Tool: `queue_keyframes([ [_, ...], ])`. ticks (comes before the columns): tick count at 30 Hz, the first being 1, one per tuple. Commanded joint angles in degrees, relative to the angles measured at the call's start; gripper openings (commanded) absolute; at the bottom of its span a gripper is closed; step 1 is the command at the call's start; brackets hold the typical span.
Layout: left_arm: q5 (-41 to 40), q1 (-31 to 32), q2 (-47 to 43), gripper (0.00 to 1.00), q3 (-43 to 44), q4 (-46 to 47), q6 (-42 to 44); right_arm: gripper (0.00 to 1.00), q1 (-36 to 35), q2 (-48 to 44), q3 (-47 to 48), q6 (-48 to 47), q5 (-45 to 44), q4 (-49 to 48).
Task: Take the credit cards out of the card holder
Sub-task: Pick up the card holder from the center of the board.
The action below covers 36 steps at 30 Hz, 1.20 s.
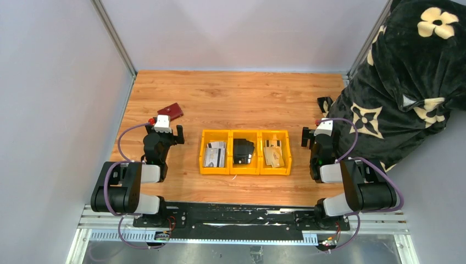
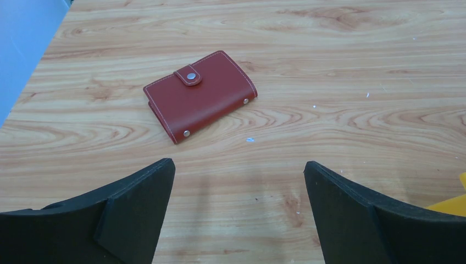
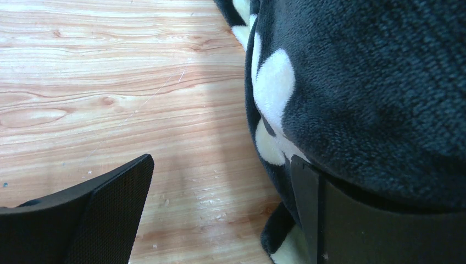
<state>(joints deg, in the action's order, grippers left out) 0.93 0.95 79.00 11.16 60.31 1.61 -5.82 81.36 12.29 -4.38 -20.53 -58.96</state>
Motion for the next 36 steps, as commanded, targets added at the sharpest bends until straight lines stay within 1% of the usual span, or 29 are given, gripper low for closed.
queue_keyframes([
  [1, -0.81, 0.19, -0.34, 1.00, 0.18, 0.95, 0.68, 0.98, 0.75, -0.60, 0.14, 0.07, -0.77, -1.18],
  [14, -0.75, 0.19, -0.35, 1.00, 0.14, 1.10, 0.74, 0.98, 0.78, -0.58, 0.23, 0.08, -0.76, -1.18],
  [16, -0.02, 0.11, -1.43, 1.00, 0.47, 0.56, 1.02, 0.98, 0.74, -0.79, -0.02, 0.09, -1.85, -1.99],
  [17, -0.35, 0.11, -2.90, 1.00, 1.74, -2.98, 0.92, 0.98, 0.79, -1.10, -0.11, 0.22, -2.06, -2.17],
  [19, -0.80, -0.27, -6.24, 1.00, 6.85, -17.60, 0.76, 0.98, 0.41, -2.42, -0.79, -1.20, -0.86, -3.52],
  [21, 0.65, -0.71, -7.80, 1.00, 14.82, -30.79, 2.89, 0.98, -1.47, -6.31, 0.23, -1.52, -5.44, 2.16],
  [23, 2.56, -1.65, -8.44, 1.00, 20.18, -40.13, 4.25, 0.98, -1.64, -10.85, 2.37, -0.47, -5.81, 10.45],
  [25, 4.97, -4.19, -9.52, 1.00, 23.45, -45.88, 4.08, 0.98, -1.66, -16.30, 5.53, 2.57, -7.58, 19.68],
  [28, 8.57, -5.65, -10.88, 1.00, 27.82, -52.01, 3.89, 0.98, -1.65, -21.67, 9.80, 8.41, -8.22, 30.91],
  [29, 9.09, -5.76, -10.95, 1.00, 29.90, -55.07, 4.25, 0.98, -1.65, -23.65, 11.18, 10.11, -7.44, 33.69],
  [32, 9.13, -6.02, -9.76, 1.00, 36.77, -63.92, 4.54, 0.99, -1.65, -28.57, 15.01, 14.68, -1.39, 39.82],
  [34, 9.07, -6.26, -8.35, 1.00, 40.02, -67.48, 4.94, 0.99, -1.54, -30.17, 15.50, 24.41, -3.70, 41.30],
  [35, 8.84, -6.37, -7.66, 1.00, 41.40, -68.78, 5.10, 1.00, -1.03, -31.41, 16.51, 33.23, -5.15, 46.11],
  [36, 8.61, -6.52, -6.84, 1.00, 42.53, -69.84, 5.13, 1.00, -0.15, -32.27, 16.98, 34.27, -1.89, 46.72],
])
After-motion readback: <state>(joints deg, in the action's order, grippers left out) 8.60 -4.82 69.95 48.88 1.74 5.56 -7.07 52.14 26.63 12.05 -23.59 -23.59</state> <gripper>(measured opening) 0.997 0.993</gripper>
